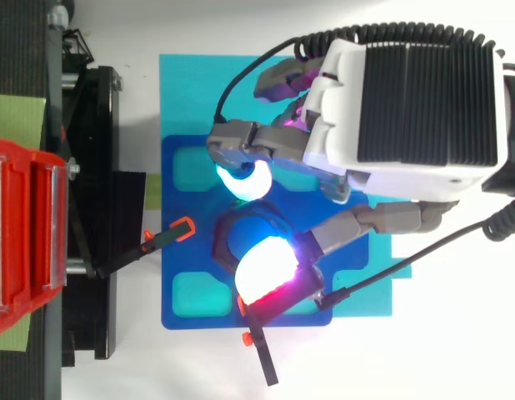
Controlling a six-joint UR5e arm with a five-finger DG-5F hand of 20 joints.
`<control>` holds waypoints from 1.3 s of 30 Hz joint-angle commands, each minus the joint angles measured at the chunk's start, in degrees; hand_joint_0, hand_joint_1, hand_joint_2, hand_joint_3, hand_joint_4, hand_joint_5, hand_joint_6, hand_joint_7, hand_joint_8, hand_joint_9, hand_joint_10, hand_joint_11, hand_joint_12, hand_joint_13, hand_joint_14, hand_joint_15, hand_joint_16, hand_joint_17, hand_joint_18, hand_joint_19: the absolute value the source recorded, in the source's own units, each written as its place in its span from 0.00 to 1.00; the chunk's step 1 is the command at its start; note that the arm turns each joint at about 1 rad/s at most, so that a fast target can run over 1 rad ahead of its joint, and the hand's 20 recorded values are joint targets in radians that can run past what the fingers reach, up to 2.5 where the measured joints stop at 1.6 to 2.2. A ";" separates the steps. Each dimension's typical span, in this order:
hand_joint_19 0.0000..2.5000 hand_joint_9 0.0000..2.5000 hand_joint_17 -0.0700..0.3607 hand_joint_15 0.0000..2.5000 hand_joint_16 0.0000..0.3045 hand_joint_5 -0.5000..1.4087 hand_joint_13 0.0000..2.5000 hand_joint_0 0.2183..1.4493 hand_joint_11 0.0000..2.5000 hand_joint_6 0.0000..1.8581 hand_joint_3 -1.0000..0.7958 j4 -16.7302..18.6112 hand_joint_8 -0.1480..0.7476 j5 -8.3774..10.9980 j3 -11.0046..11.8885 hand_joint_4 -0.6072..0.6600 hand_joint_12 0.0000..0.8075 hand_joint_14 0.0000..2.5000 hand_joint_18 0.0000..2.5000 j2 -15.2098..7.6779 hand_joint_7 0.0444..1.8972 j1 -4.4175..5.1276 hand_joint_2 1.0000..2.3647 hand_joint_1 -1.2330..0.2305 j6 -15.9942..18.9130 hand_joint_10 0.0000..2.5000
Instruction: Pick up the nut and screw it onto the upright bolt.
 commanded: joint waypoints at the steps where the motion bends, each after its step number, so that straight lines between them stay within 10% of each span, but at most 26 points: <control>1: 0.02 0.77 0.28 0.00 0.07 0.32 0.51 0.22 0.10 0.30 0.28 -1.07 0.43 -0.17 0.67 0.57 0.26 0.00 0.38 0.01 0.71 -0.25 0.00 0.70 -0.22 0.00; 7: 0.02 0.79 0.29 0.00 0.08 0.32 0.53 0.22 0.10 0.27 0.28 -3.80 0.47 -0.26 2.17 0.60 0.28 0.00 0.39 0.01 0.77 -0.60 0.00 0.72 -0.83 0.00; 22: 0.03 0.44 0.40 0.00 0.15 0.20 0.30 0.20 0.00 0.27 0.28 -17.16 0.49 -0.35 14.03 0.65 0.47 0.00 0.22 0.01 0.37 -2.36 0.00 0.74 -3.91 0.00; 26: 0.00 0.30 0.43 0.00 0.17 0.18 0.16 0.19 0.00 0.27 0.28 -17.07 0.45 -0.35 13.59 0.61 0.48 0.00 0.09 0.01 0.32 -2.45 0.00 0.74 -4.00 0.00; 29: 0.00 0.23 0.44 0.00 0.18 0.17 0.09 0.18 0.00 0.27 0.28 -11.35 0.44 -0.08 8.76 0.59 0.48 0.00 0.00 0.01 0.30 -1.65 0.00 0.74 -3.73 0.00; 39: 0.00 0.07 0.49 0.00 0.20 0.16 0.00 0.17 0.00 0.27 0.28 0.60 0.41 -0.08 2.08 0.57 0.47 0.00 0.00 0.01 0.29 -0.42 0.00 0.80 -1.71 0.00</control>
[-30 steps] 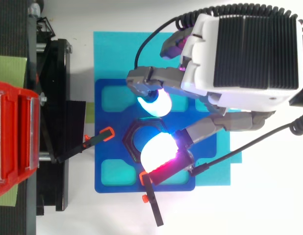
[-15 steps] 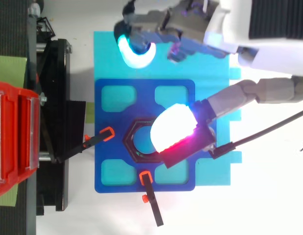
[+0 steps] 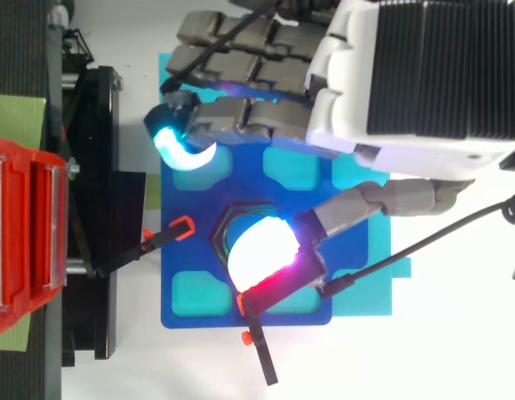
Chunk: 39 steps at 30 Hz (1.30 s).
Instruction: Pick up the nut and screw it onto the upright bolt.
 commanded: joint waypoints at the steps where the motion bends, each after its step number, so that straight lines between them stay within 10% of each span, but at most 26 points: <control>1: 0.00 0.06 0.49 0.00 0.20 0.16 0.00 0.17 0.00 0.27 0.28 2.78 0.41 0.03 -0.97 0.57 0.47 0.00 0.00 0.00 0.29 0.43 0.00 0.80 0.39 0.00; 20: 0.00 0.14 0.46 0.00 0.19 0.20 0.00 0.19 0.00 0.27 0.28 -2.40 0.44 0.39 -0.97 0.64 0.48 0.00 0.00 0.00 0.39 2.71 0.00 0.80 4.78 0.00; 39: 0.00 0.30 0.39 0.00 0.14 0.26 0.14 0.22 0.00 0.27 0.28 -2.58 0.48 -0.14 -0.97 0.65 0.47 0.00 0.00 0.00 0.59 2.01 0.00 0.75 4.70 0.00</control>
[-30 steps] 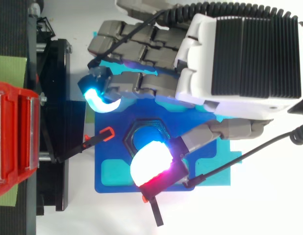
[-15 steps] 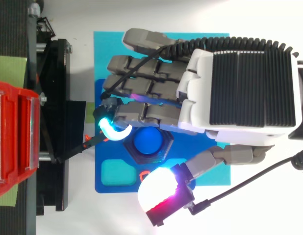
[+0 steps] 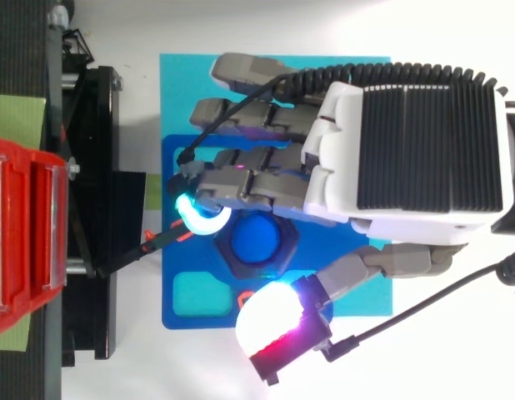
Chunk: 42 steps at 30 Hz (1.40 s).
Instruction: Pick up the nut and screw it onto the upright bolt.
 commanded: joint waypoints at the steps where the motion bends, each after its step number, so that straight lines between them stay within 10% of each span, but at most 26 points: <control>1: 0.00 0.31 0.39 0.00 0.14 0.26 0.15 0.22 0.00 0.27 0.28 -0.11 0.47 -0.07 0.00 0.63 0.47 0.00 0.00 0.00 0.61 -0.29 0.00 0.75 0.00 0.00; 27: 0.00 0.74 0.27 0.00 0.07 0.32 0.44 0.23 0.02 0.27 0.28 -2.22 0.40 -2.27 0.18 0.56 0.24 0.00 0.34 0.00 0.77 -3.45 0.00 0.70 -1.94 0.00; 33: 0.00 0.69 0.28 0.00 0.08 0.31 0.42 0.22 0.03 0.27 0.28 -2.22 0.44 -2.80 0.61 0.56 0.27 0.00 0.32 0.00 0.75 -3.98 0.00 0.72 -2.02 0.00; 42: 0.01 0.53 0.37 0.00 0.13 0.22 0.34 0.21 0.05 0.27 0.28 -6.97 0.49 -4.82 7.47 0.67 0.42 0.00 0.25 0.00 0.45 -4.95 0.00 0.73 -4.31 0.00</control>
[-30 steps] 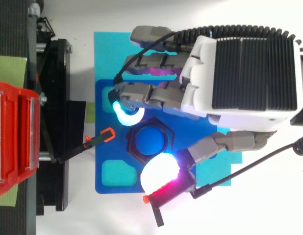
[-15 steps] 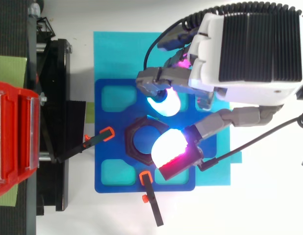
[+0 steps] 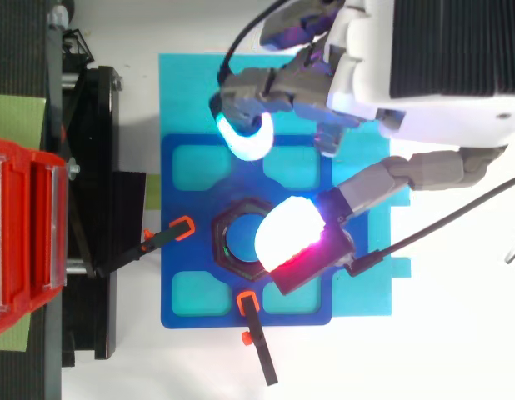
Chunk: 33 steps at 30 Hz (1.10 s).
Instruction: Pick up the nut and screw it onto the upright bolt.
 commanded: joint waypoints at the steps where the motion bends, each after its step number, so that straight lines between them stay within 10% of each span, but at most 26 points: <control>1: 0.01 0.53 0.37 0.00 0.13 0.22 0.34 0.21 0.04 0.27 0.28 -2.45 0.49 -0.67 3.49 0.67 0.42 0.00 0.24 0.00 0.44 -0.38 0.00 0.73 -1.32 0.00; 7: 0.00 0.30 0.42 0.00 0.16 0.17 0.16 0.18 0.00 0.27 0.28 -2.45 0.44 -0.58 4.54 0.59 0.45 0.00 0.07 0.00 0.30 -0.29 0.00 0.73 -3.34 0.00; 15: 0.00 0.10 0.47 0.00 0.20 0.15 0.00 0.16 0.00 0.27 0.28 2.03 0.41 0.12 -0.29 0.54 0.48 0.00 0.00 0.00 0.27 1.38 0.00 0.74 -2.37 0.00; 33: 0.00 0.08 0.48 0.00 0.20 0.17 0.00 0.17 0.00 0.27 0.28 4.93 0.40 1.17 -2.31 0.55 0.48 0.00 0.00 -0.09 0.28 3.93 0.00 0.75 0.44 0.00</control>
